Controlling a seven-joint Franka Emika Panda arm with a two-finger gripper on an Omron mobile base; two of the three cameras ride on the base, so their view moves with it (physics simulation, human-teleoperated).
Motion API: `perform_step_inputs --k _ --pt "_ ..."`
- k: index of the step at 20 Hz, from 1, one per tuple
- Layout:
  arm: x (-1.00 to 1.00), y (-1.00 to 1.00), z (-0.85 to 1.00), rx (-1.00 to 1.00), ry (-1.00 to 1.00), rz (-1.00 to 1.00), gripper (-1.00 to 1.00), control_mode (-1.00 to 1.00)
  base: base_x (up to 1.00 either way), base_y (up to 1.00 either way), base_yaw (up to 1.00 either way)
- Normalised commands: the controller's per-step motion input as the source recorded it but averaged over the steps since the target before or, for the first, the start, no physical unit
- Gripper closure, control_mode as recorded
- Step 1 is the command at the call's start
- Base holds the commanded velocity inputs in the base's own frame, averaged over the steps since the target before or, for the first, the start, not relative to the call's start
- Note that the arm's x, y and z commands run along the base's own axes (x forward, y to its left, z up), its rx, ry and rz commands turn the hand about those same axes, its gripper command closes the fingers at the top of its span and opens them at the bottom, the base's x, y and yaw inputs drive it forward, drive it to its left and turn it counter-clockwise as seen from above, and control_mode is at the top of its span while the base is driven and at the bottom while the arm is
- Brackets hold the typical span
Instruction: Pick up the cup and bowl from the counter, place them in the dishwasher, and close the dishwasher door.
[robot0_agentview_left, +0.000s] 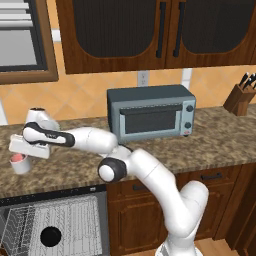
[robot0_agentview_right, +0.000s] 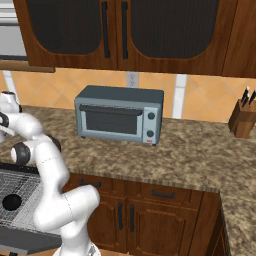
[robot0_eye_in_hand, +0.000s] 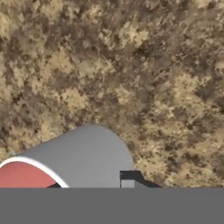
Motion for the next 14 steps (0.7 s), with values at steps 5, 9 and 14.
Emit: perform_step_inputs --k 5,9,14 --pt "-0.94 -0.80 -0.51 0.00 0.00 0.00 1.00 -1.00 0.00 0.00 0.00" --pt "-0.99 -0.84 -0.62 0.00 0.00 0.00 1.00 -1.00 0.00 0.00 0.00" --pt "-1.00 -0.91 -0.54 0.01 -0.16 0.00 1.00 -1.00 0.00 0.00 0.00"
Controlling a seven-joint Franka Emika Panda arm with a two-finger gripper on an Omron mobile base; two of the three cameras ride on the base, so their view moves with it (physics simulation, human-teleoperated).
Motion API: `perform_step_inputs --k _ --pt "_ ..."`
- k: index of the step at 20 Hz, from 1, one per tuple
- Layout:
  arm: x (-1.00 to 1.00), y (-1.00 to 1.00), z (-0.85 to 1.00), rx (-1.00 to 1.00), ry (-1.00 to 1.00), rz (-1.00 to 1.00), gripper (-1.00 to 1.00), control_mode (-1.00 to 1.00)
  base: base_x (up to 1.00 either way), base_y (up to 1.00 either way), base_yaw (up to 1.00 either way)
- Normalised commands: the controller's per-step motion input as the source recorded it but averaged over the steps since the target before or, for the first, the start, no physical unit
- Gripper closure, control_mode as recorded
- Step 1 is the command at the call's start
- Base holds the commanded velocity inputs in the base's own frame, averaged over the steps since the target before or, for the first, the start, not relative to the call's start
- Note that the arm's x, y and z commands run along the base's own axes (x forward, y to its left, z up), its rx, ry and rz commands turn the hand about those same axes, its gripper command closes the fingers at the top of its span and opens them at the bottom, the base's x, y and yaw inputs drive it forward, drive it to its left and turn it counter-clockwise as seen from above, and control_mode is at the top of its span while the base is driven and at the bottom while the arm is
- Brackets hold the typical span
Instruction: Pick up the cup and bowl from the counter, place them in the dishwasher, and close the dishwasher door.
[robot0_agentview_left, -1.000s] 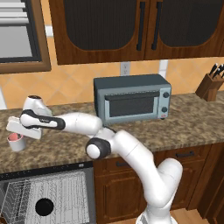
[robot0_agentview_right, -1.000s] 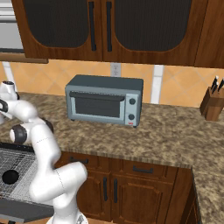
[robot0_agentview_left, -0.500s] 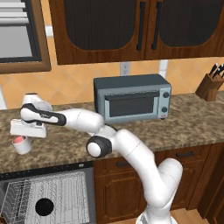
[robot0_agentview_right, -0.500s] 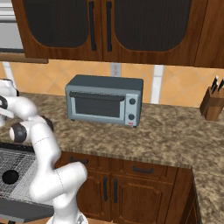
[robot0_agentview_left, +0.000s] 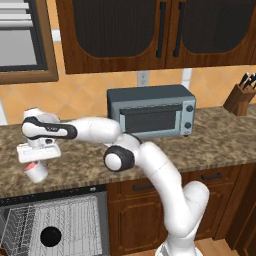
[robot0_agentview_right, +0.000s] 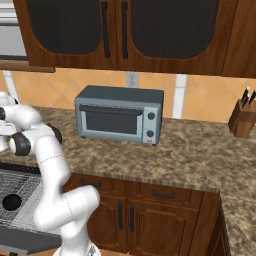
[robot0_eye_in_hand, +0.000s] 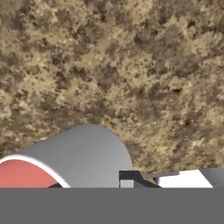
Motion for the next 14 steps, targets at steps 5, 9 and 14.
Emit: perform_step_inputs --k 5,9,14 --pt "-1.00 -1.00 -0.49 0.04 -0.25 0.00 1.00 -1.00 0.00 0.00 0.00" --pt "-1.00 -0.94 -0.29 0.08 -0.27 0.00 1.00 -1.00 0.00 0.00 0.00" --pt "-1.00 -0.21 0.24 0.15 -0.39 0.06 1.00 -1.00 0.00 0.00 0.00"
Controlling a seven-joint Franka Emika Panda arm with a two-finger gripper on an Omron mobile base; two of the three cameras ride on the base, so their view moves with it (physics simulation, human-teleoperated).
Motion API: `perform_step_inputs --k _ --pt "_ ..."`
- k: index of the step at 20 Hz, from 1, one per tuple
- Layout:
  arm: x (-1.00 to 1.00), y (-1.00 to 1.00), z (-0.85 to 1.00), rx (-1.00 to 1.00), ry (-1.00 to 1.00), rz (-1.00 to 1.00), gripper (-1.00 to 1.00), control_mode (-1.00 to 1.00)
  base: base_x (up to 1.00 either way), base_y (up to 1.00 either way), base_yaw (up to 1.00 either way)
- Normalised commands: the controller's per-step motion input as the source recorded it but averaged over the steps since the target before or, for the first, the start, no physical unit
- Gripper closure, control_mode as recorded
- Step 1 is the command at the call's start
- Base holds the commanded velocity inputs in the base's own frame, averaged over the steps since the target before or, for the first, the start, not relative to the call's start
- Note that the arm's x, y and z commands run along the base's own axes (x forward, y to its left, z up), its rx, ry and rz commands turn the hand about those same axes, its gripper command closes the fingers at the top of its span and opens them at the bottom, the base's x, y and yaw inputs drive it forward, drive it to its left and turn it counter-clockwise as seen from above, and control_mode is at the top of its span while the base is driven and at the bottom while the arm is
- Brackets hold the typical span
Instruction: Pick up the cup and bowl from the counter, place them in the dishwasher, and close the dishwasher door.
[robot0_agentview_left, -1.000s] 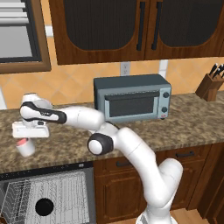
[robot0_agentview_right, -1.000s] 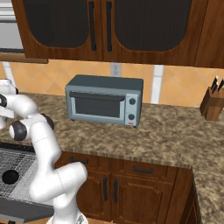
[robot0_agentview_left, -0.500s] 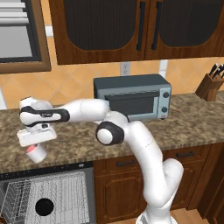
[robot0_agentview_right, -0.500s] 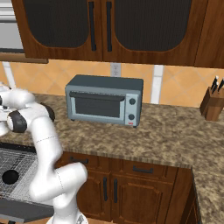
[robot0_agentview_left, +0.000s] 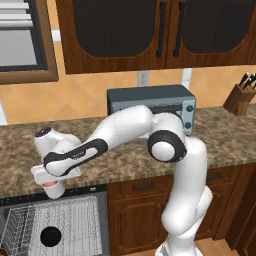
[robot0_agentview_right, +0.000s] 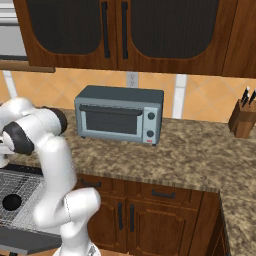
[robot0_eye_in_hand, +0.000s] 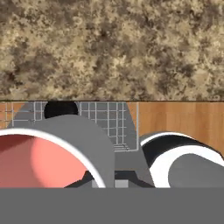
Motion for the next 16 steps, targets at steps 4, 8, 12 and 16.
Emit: perform_step_inputs --k 4,8,12,16 --pt "-0.92 0.00 -0.15 0.06 -0.35 0.10 1.00 -1.00 0.00 0.00 0.00" --pt "-0.35 0.01 -0.07 -0.01 -0.13 0.09 1.00 -1.00 0.00 0.00 0.00" --pt "-0.01 0.01 -0.28 0.00 -0.04 0.10 1.00 -1.00 0.00 0.00 0.00" --pt "0.05 0.18 -0.38 0.00 -0.02 0.06 1.00 -1.00 0.00 0.00 0.00"
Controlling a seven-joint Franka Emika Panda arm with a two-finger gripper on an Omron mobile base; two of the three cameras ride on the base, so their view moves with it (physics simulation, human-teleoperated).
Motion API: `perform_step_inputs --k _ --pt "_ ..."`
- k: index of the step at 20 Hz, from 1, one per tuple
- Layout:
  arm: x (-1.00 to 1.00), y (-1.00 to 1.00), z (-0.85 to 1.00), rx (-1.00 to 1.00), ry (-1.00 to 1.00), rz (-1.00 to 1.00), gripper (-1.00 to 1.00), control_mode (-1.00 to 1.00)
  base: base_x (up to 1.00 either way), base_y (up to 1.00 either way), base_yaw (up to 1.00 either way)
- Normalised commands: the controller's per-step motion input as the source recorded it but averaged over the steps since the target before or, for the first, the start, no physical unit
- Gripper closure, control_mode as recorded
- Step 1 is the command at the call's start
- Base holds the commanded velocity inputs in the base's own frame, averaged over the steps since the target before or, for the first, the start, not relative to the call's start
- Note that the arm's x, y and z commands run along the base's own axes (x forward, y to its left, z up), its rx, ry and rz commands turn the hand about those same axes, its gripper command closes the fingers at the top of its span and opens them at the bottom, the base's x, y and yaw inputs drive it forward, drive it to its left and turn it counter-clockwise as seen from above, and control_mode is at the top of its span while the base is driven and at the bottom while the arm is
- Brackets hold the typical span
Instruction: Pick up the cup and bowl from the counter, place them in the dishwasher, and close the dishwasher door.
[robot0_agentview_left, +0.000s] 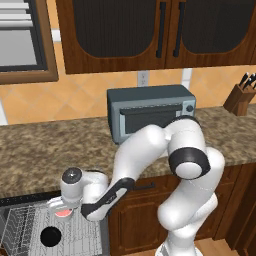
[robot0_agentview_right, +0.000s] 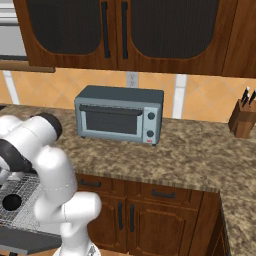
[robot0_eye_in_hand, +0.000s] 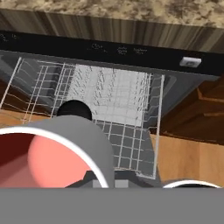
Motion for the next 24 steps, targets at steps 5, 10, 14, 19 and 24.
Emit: perform_step_inputs --k 5,10,14,19,24 --pt "-0.02 0.43 -0.02 0.00 -0.11 0.00 1.00 -1.00 0.00 0.00 0.00" --pt "-0.18 0.20 -0.01 0.00 -0.27 0.00 1.00 -1.00 0.00 0.00 0.00" --pt "-0.34 0.29 0.00 -0.02 -0.18 0.00 1.00 -1.00 0.00 0.00 0.00" --pt "-0.31 0.19 0.00 -0.05 -0.11 -0.01 1.00 -1.00 0.00 0.00 0.00" --pt "0.04 0.15 -0.47 -0.17 0.07 -0.07 1.00 -1.00 0.00 0.00 0.00"
